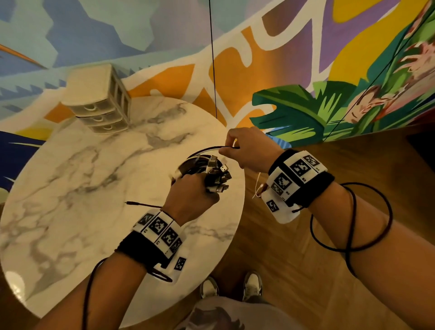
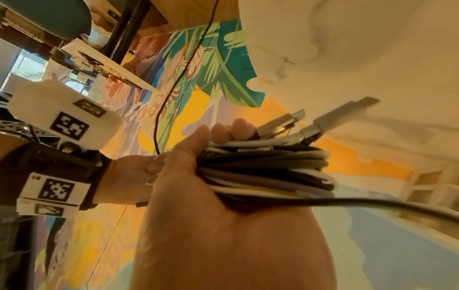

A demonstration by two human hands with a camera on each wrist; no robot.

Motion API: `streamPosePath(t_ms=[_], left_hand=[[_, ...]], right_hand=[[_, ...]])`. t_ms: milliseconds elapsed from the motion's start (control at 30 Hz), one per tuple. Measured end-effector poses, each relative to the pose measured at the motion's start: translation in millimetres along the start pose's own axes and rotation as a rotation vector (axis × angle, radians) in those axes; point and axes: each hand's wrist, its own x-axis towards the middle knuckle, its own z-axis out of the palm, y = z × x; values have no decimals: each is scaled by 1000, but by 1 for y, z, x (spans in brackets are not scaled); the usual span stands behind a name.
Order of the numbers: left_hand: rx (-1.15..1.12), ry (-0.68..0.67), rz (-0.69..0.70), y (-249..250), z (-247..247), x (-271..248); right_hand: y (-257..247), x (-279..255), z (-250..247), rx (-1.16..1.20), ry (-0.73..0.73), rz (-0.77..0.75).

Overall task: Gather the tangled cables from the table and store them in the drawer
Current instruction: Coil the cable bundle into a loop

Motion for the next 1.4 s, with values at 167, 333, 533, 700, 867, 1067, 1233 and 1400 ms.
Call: streamPosePath(t_ms=[167, 333, 533, 700, 867, 1067, 1233, 1400], left_hand=[[-282, 84, -57, 8, -4, -2], [-748, 121, -56, 17, -14, -5], [-1177, 208, -57, 27, -30, -4], [-1341, 167, -67, 25, -39, 3], [-1564, 137, 4, 25, -40, -1], [-1607, -52, 132, 17, -48, -8], [-1357, -307, 219, 0, -54, -20], [-723, -316, 153, -3, -54, -27]], right_hand=[[-4, -4, 10, 44, -4, -60], [-16, -11, 14, 180, 18, -57], [-33, -37, 25, 316, -36, -83], [-39, -59, 63, 511, -99, -129], [-30, -61, 81, 522, -146, -156], [-11, -64, 101, 285, -254, -102], [13, -36, 77, 121, -392, -66], [23, -9, 35, -63, -439, 35]])
